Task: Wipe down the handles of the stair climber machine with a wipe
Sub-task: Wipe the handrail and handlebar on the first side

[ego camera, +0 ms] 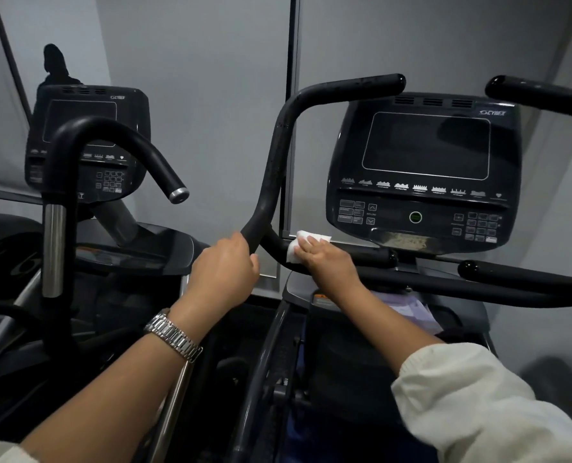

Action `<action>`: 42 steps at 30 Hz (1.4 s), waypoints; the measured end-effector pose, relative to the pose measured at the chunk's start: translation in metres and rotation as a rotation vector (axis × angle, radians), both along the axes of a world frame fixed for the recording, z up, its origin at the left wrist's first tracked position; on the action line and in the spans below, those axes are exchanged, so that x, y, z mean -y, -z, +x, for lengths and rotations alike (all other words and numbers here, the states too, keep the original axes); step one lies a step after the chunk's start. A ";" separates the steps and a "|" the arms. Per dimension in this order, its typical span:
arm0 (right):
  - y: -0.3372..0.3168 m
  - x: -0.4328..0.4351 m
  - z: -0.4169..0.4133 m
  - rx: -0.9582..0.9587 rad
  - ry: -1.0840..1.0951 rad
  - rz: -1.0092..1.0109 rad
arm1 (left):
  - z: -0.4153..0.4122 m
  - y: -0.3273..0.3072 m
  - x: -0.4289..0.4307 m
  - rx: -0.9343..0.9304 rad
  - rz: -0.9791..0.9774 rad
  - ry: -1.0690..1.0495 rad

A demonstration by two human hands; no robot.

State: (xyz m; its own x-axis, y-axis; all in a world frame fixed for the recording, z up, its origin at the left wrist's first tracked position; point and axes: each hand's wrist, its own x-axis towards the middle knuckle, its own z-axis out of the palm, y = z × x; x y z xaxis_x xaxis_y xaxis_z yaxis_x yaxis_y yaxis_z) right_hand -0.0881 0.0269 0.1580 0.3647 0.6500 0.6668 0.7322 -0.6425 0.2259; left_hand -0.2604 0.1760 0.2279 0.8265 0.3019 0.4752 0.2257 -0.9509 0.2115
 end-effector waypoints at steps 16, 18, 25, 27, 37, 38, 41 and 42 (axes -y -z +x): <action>0.007 0.033 0.010 0.035 0.013 0.069 | 0.043 -0.013 0.010 -0.309 0.606 -0.030; 0.008 0.057 0.010 0.078 0.012 0.099 | 0.048 -0.015 0.008 -0.343 0.583 -0.020; 0.006 0.098 0.015 0.129 0.036 0.107 | 0.046 -0.014 0.009 -0.336 0.593 -0.023; 0.001 0.078 0.014 0.108 0.021 0.081 | 0.045 -0.014 0.010 -0.336 0.600 -0.032; 0.002 0.100 0.008 0.111 0.026 0.120 | 0.038 -0.017 0.015 -0.327 0.548 -0.051; 0.002 0.107 0.007 0.125 0.037 0.127 | 0.037 -0.017 0.016 -0.321 0.546 -0.051; -0.002 0.105 0.006 0.143 0.078 0.103 | 0.035 -0.017 0.017 -0.314 0.543 -0.057; -0.003 0.098 0.006 0.133 0.079 0.094 | 0.036 -0.017 0.017 -0.309 0.542 -0.058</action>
